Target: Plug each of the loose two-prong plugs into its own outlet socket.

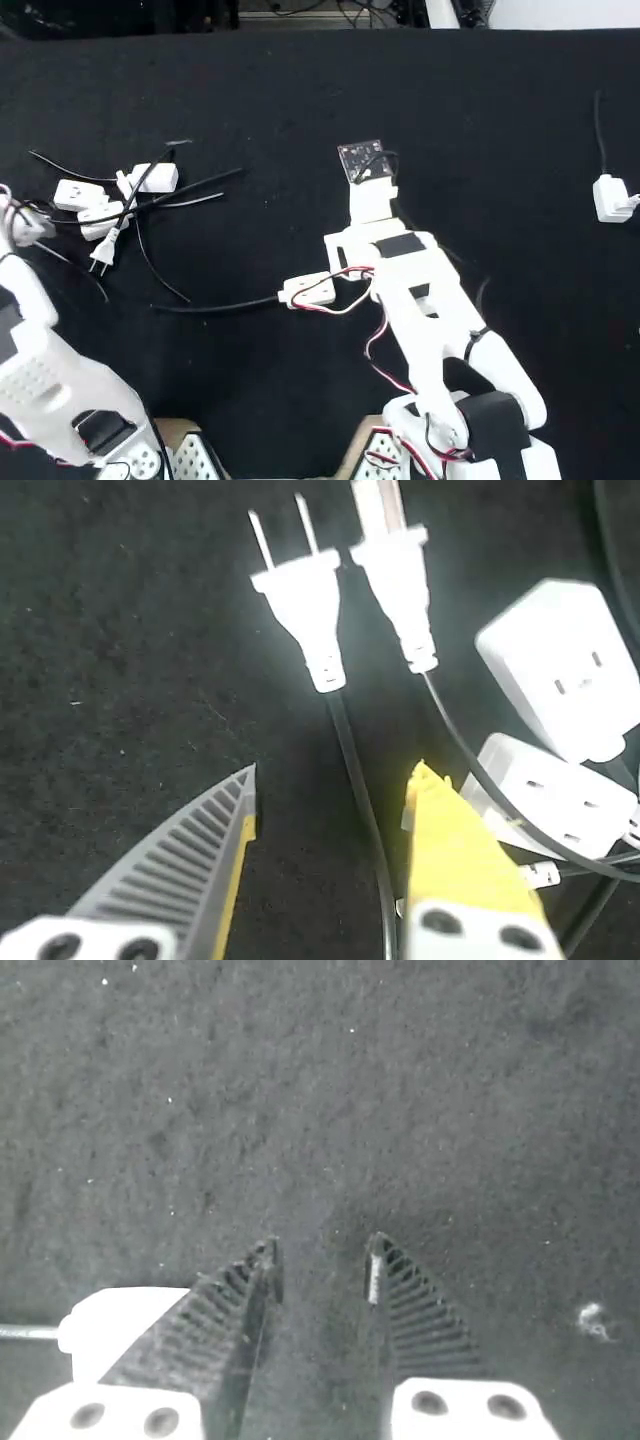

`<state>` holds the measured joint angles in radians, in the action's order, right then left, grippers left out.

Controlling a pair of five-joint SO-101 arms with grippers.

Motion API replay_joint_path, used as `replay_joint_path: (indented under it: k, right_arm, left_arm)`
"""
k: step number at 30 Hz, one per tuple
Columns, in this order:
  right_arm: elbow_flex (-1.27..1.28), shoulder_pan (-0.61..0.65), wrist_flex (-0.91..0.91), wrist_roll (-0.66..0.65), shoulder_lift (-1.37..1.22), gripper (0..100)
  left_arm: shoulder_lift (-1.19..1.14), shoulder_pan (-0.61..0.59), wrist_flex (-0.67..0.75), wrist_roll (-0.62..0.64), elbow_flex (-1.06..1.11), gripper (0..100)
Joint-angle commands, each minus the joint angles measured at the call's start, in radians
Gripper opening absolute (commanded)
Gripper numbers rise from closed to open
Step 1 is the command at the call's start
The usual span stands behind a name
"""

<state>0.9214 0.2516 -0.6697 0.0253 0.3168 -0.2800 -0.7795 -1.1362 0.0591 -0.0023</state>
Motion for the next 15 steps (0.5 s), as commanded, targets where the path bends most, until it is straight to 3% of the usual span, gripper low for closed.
replay_joint_path:
  k: [1, 4, 10, 15]
  right_arm:
    - [-0.007, -0.009, 0.025, 0.005, 0.005, 13.5]
    - [-0.007, -0.009, 0.025, 0.005, 0.005, 13.5]
    - [-0.007, -0.012, 0.025, 0.005, 0.005, 13.5]
    - [-0.007, -0.012, 0.025, 0.005, 0.005, 13.5]
  left_arm:
    - [-0.063, 0.015, -0.13, -0.009, -0.185, 24]
    - [-0.092, 0.062, -0.236, -0.015, -0.239, 24]
    - [-0.091, 0.2, -0.405, -0.227, -0.341, 24]
    - [-0.11, 0.257, -0.348, -0.331, -0.328, 24]
